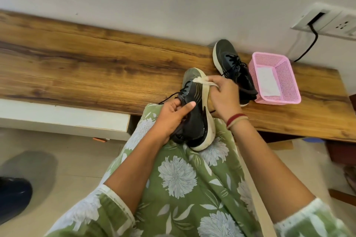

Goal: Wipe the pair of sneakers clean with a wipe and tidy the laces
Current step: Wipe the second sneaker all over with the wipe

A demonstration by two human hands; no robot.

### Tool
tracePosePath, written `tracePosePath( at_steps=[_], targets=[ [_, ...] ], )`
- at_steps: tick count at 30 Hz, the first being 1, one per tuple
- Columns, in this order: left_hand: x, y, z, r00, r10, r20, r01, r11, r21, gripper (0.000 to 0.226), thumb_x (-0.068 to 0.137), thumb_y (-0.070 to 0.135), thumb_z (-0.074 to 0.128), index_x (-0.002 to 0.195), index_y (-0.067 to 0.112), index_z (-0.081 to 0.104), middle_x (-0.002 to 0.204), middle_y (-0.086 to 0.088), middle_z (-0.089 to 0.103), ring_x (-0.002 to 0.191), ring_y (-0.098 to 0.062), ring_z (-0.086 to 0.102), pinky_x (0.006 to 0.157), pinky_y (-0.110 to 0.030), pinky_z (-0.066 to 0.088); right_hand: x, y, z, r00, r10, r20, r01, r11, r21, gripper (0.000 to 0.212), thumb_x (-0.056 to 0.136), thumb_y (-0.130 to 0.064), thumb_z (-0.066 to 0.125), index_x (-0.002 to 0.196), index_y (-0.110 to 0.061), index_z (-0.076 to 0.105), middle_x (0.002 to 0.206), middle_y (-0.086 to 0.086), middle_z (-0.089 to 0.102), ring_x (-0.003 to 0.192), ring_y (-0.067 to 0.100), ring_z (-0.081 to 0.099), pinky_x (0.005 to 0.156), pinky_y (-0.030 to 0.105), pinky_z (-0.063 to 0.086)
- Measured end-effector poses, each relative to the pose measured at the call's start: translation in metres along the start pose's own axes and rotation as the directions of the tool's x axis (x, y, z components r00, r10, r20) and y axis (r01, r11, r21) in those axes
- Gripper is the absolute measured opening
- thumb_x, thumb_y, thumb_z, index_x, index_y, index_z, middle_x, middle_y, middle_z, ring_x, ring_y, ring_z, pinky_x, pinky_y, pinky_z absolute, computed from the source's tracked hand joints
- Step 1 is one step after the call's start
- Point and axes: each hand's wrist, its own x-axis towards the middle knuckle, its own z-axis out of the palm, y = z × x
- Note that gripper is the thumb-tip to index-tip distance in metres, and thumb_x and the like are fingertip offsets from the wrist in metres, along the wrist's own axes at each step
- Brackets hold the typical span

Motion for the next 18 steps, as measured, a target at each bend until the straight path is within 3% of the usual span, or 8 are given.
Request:
tracePosePath(
  at_steps=[2, 5, 8, 12, 15, 18],
  targets=[
    [0.001, -0.001, -0.001, 1.000, -0.003, 0.008, 0.004, 1.000, -0.019, 0.010, 0.091, 0.008, 0.058, 0.098, 0.008, 0.065, 0.081, -0.007, 0.072, 0.075, -0.016, 0.068, 0.070, -0.026, 0.056, 0.000, -0.002, 0.015, 0.992, -0.053, 0.116, 0.069, 0.989, -0.133, 0.038, 0.084, 0.003, 0.043, 0.114, -0.007, 0.065, 0.118, 0.011, 0.063, 0.113, 0.024, 0.055, 0.098, 0.024, 0.034],
    [0.001, -0.002, -0.002, 1.000, -0.007, 0.004, 0.007, 1.000, 0.010, 0.011, 0.092, 0.008, 0.056, 0.098, 0.010, 0.064, 0.081, -0.005, 0.072, 0.077, -0.016, 0.067, 0.074, -0.028, 0.054, -0.013, 0.002, 0.028, 0.966, -0.103, 0.239, 0.161, 0.958, -0.238, 0.040, 0.084, 0.004, 0.042, 0.117, -0.005, 0.063, 0.121, 0.015, 0.061, 0.115, 0.030, 0.053, 0.099, 0.032, 0.035],
    [0.002, -0.004, -0.002, 1.000, -0.018, 0.009, 0.018, 1.000, 0.025, 0.014, 0.093, 0.009, 0.055, 0.104, 0.006, 0.063, 0.089, -0.009, 0.070, 0.084, -0.020, 0.066, 0.078, -0.031, 0.053, -0.021, 0.011, 0.024, 0.953, -0.135, 0.272, 0.199, 0.954, -0.223, 0.041, 0.086, 0.003, 0.042, 0.121, -0.008, 0.061, 0.124, 0.014, 0.060, 0.118, 0.029, 0.052, 0.100, 0.028, 0.033],
    [0.001, -0.005, -0.002, 1.000, -0.001, 0.021, 0.000, 0.999, 0.047, 0.019, 0.094, 0.007, 0.053, 0.111, 0.002, 0.061, 0.090, -0.009, 0.070, 0.081, -0.016, 0.067, 0.072, -0.025, 0.055, -0.033, 0.017, 0.022, 0.953, -0.122, 0.276, 0.187, 0.957, -0.222, 0.041, 0.088, 0.002, 0.043, 0.123, -0.010, 0.060, 0.127, 0.011, 0.059, 0.121, 0.025, 0.051, 0.104, 0.029, 0.034],
    [-0.001, -0.003, -0.003, 1.000, 0.015, 0.016, -0.016, 0.998, 0.058, 0.013, 0.095, 0.005, 0.052, 0.102, 0.007, 0.062, 0.086, -0.006, 0.071, 0.078, -0.013, 0.067, 0.070, -0.023, 0.056, -0.057, 0.015, 0.020, 0.960, -0.155, 0.234, 0.198, 0.965, -0.173, 0.044, 0.085, 0.005, 0.043, 0.123, -0.007, 0.060, 0.129, 0.010, 0.057, 0.125, 0.021, 0.049, 0.106, 0.020, 0.026],
    [0.000, -0.004, -0.004, 0.999, 0.029, 0.035, -0.031, 0.996, 0.084, 0.016, 0.095, 0.003, 0.050, 0.106, 0.005, 0.061, 0.089, -0.006, 0.070, 0.079, -0.011, 0.068, 0.071, -0.022, 0.055, -0.082, 0.014, 0.010, 0.949, -0.208, 0.239, 0.247, 0.958, -0.147, 0.046, 0.082, 0.008, 0.044, 0.120, -0.010, 0.062, 0.127, 0.007, 0.059, 0.122, 0.017, 0.051, 0.103, 0.013, 0.025]
  ],
)
